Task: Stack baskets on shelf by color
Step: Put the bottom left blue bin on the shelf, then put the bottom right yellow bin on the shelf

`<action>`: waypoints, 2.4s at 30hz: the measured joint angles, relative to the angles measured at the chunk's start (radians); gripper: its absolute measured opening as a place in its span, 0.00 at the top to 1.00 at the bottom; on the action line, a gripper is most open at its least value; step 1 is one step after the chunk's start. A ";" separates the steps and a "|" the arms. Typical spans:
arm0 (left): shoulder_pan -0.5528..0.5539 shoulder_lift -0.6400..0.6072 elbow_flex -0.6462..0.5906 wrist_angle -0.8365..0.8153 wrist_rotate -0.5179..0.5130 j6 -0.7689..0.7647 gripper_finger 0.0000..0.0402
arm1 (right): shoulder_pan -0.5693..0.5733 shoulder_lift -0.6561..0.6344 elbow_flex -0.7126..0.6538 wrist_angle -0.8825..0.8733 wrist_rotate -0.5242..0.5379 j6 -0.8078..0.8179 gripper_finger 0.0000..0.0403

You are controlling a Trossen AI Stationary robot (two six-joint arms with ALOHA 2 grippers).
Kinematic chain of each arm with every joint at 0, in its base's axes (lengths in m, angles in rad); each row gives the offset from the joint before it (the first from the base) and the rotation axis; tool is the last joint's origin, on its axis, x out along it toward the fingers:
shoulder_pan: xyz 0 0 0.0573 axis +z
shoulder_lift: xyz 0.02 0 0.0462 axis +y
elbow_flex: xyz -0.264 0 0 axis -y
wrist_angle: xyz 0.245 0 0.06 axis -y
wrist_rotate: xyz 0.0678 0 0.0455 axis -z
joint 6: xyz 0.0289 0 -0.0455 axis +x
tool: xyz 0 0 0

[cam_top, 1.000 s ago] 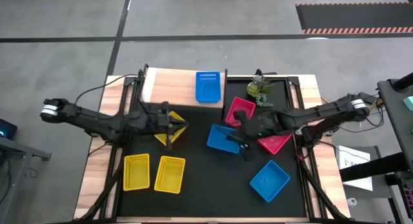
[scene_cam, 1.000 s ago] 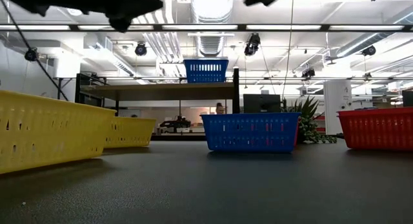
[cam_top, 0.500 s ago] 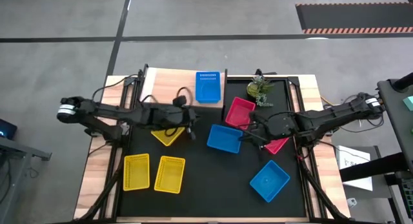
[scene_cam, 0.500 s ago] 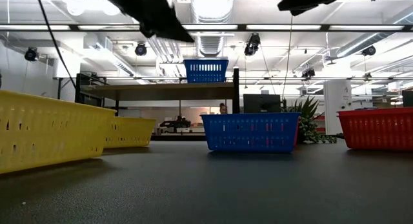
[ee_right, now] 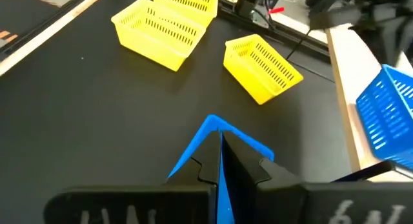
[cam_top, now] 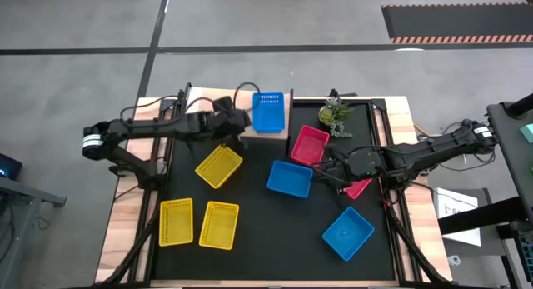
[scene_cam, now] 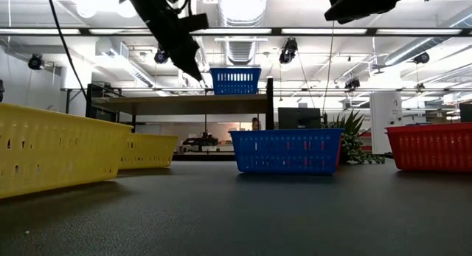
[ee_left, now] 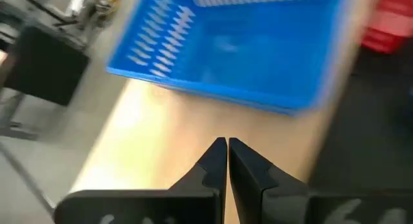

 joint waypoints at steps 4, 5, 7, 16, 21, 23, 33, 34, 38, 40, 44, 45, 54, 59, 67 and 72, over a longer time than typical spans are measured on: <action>0.069 0.004 -0.002 0.038 0.049 0.072 1.00 | 0.000 0.001 0.000 0.000 0.000 -0.005 0.98; 0.082 0.007 -0.002 0.058 0.077 0.090 1.00 | 0.000 0.000 0.000 0.000 0.000 -0.005 0.98; 0.101 0.018 -0.002 0.114 0.126 0.109 1.00 | 0.000 -0.003 0.000 0.000 0.000 -0.005 0.98; 0.138 0.060 0.001 0.175 0.150 0.149 1.00 | 0.000 -0.003 0.000 -0.001 0.000 -0.006 0.98; 0.142 0.072 0.003 0.206 0.153 0.178 1.00 | 0.000 -0.003 0.000 -0.001 0.000 -0.006 0.98; 0.143 0.072 0.003 0.232 0.153 0.183 1.00 | 0.000 -0.003 0.000 -0.001 0.000 -0.007 0.98; 0.147 0.069 -0.003 0.206 0.111 0.170 1.00 | 0.000 -0.003 0.000 -0.001 0.000 -0.007 0.98; 0.142 0.064 -0.001 0.179 0.093 0.156 1.00 | 0.000 -0.003 0.001 -0.003 0.000 -0.007 0.98; 0.084 0.006 0.014 0.006 0.045 -0.014 1.00 | 0.000 -0.004 0.002 -0.030 0.000 -0.007 0.98; 0.033 -0.046 0.020 -0.095 0.046 -0.142 1.00 | 0.000 -0.005 0.002 -0.038 0.000 -0.008 0.98; -0.101 -0.135 0.020 -0.258 0.048 -0.404 1.00 | 0.000 -0.011 0.002 -0.039 0.001 -0.048 0.98; -0.136 -0.153 0.020 -0.285 0.050 -0.477 1.00 | 0.000 -0.012 0.002 -0.038 0.000 -0.053 0.98; -0.392 -0.167 0.021 -0.421 0.220 -0.943 1.00 | 0.000 -0.013 0.002 0.005 0.001 -0.118 0.98; -0.466 -0.082 0.053 -0.477 0.430 -1.183 1.00 | 0.000 -0.013 0.002 0.029 0.001 -0.160 0.98; -0.622 0.108 0.204 -0.495 0.653 -1.540 1.00 | 0.000 -0.016 0.002 0.059 0.001 -0.261 0.98; -0.721 0.207 0.332 -0.563 0.671 -1.784 1.00 | 0.000 -0.016 0.002 0.070 0.001 -0.300 0.98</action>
